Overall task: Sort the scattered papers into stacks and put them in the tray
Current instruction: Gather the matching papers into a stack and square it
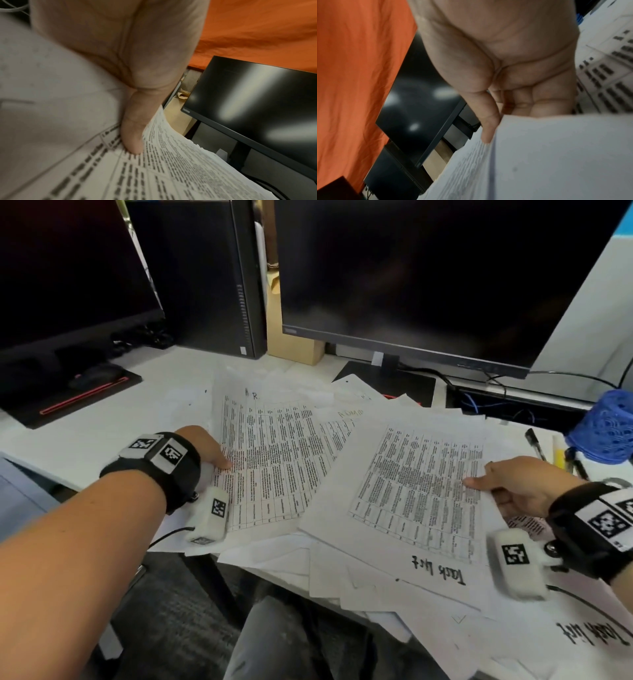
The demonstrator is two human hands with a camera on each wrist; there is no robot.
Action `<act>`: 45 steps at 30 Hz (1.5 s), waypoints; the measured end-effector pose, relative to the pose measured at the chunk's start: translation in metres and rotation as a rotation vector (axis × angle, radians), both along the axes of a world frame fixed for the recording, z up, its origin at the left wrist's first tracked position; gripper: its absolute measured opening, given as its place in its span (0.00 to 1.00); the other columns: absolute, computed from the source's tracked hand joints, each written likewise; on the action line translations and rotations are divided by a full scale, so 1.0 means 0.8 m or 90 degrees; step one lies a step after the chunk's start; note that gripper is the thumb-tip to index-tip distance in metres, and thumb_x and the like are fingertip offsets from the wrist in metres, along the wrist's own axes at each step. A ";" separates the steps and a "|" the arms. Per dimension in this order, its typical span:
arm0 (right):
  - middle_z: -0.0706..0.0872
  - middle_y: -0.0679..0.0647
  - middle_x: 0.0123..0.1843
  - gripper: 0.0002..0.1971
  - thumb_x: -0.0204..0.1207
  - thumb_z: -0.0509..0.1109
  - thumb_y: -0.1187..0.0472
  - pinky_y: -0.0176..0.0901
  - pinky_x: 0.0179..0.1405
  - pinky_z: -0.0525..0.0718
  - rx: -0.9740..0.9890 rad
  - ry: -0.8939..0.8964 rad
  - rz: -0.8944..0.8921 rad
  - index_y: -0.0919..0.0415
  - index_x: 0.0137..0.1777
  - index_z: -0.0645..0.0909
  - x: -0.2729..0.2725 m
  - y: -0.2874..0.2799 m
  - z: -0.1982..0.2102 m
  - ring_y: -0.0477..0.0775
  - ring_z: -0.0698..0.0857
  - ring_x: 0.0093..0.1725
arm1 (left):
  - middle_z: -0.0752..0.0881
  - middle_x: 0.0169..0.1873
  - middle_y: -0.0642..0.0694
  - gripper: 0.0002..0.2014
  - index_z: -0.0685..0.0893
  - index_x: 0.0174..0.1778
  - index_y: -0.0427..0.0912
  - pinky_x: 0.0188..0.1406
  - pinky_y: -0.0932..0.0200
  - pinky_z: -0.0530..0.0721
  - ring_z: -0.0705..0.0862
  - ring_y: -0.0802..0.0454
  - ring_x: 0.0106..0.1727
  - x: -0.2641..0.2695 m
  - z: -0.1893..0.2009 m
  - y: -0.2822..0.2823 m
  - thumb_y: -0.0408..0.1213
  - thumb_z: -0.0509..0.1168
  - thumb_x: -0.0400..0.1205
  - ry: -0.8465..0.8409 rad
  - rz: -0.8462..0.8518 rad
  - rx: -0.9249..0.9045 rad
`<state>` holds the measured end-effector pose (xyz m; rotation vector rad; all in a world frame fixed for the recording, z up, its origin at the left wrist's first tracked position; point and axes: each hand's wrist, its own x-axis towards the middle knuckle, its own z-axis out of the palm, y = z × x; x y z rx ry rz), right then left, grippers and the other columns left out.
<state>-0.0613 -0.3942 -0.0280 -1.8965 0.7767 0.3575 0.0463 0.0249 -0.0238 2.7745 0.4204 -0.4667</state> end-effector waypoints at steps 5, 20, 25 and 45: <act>0.86 0.69 0.38 0.08 0.78 0.69 0.67 0.42 0.27 0.82 -0.010 -0.096 -0.045 0.65 0.40 0.74 -0.018 -0.039 0.013 0.61 0.82 0.32 | 0.80 0.66 0.35 0.33 0.77 0.69 0.32 0.68 0.48 0.75 0.78 0.38 0.67 -0.006 0.003 0.022 0.48 0.75 0.74 -0.123 0.012 0.011; 0.82 0.73 0.36 0.29 0.51 0.89 0.56 0.35 0.29 0.75 0.208 -0.259 -0.155 0.57 0.30 0.66 -0.048 -0.045 0.024 0.51 0.77 0.27 | 0.85 0.47 0.45 0.11 0.83 0.54 0.37 0.41 0.63 0.76 0.80 0.51 0.41 -0.069 0.046 -0.020 0.39 0.70 0.80 -0.301 0.054 -0.338; 0.86 0.60 0.34 0.13 0.76 0.70 0.65 0.37 0.24 0.83 0.258 -0.300 -0.145 0.75 0.56 0.78 -0.030 0.006 0.015 0.54 0.86 0.28 | 0.86 0.50 0.50 0.17 0.83 0.63 0.40 0.40 0.68 0.80 0.85 0.58 0.44 -0.082 0.036 -0.084 0.26 0.68 0.79 -0.272 0.029 -0.629; 0.86 0.59 0.56 0.11 0.79 0.64 0.75 0.55 0.54 0.85 0.225 -0.261 0.001 0.58 0.52 0.78 -0.004 0.074 0.010 0.61 0.86 0.55 | 0.82 0.61 0.54 0.23 0.73 0.74 0.51 0.65 0.51 0.77 0.80 0.49 0.63 -0.091 0.022 -0.128 0.57 0.52 0.86 -0.155 -0.090 -0.519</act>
